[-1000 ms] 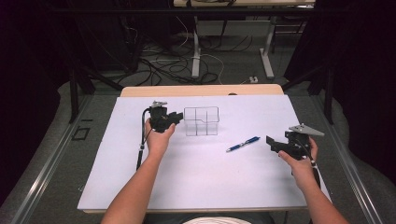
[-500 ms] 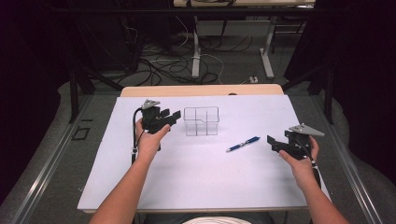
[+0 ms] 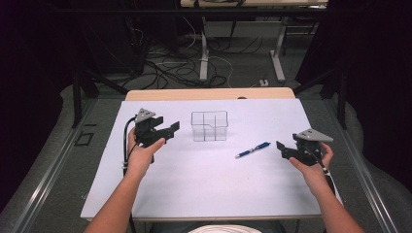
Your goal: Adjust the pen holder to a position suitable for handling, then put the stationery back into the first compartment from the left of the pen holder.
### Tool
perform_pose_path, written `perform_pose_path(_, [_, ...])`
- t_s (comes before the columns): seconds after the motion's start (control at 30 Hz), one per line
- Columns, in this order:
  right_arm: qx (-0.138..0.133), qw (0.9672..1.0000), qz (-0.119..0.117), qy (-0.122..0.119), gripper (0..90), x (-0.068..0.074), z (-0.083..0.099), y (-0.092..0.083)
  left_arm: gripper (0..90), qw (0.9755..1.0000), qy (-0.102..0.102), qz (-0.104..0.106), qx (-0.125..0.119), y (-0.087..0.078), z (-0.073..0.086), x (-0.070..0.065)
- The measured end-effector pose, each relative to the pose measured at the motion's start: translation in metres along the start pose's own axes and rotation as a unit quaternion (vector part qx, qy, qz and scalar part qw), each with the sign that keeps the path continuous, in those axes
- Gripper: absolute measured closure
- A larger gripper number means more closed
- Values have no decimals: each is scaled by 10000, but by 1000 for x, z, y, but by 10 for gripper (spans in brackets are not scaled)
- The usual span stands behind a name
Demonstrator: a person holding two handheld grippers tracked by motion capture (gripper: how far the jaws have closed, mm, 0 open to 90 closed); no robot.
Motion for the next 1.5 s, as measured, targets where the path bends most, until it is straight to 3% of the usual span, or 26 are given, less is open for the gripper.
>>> perform_pose_path(0.17, [98,9991,32,-409,276,6,-2,1,201,9999,63,58,-124,-11,7,2])
perform_pose_path(0.3, [128,9976,76,-673,274,10,-3,1,145,9999,75,-86,-80,-17,17,4])
perform_pose_path(0.4, [192,9951,140,-955,266,12,-4,2,48,9999,45,-120,-54,-21,23,6])
perform_pose_path(0.6, [327,9874,233,-1531,229,18,-6,4,0,9995,121,-278,-103,-27,30,13])
perform_pose_path(0.77, [500,9787,168,-1984,196,26,-2,8,0,9995,-65,-285,-137,-33,37,20])
perform_pose_path(0.87, [587,9747,134,-2151,184,30,0,11,0,9992,1,-382,-91,-35,41,27])
perform_pose_path(1.13, [785,9658,58,-2471,191,38,4,14,1,9986,-71,-523,-26,-41,48,43])
perform_pose_path(1.23, [895,9596,-20,-2667,207,41,4,16,1,9985,-49,-554,-28,-42,50,46])
perform_pose_path(1.37, [1088,9468,-70,-3027,229,46,5,17,0,9984,-16,-570,-17,-43,52,48])
perform_pose_path(1.5, [1249,9319,-186,-3401,232,50,4,21,1,9984,11,-573,-14,-42,53,50])
Point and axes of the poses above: each handheld gripper's, and its own axes: y roughly forward along the jaws, z roughly out of its underside, x roughly to its left, the point moved 7 cm from there along y, roughly forward along the jaws, and after that the axes turned 8 degrees about -z, right-handed, at the moved point
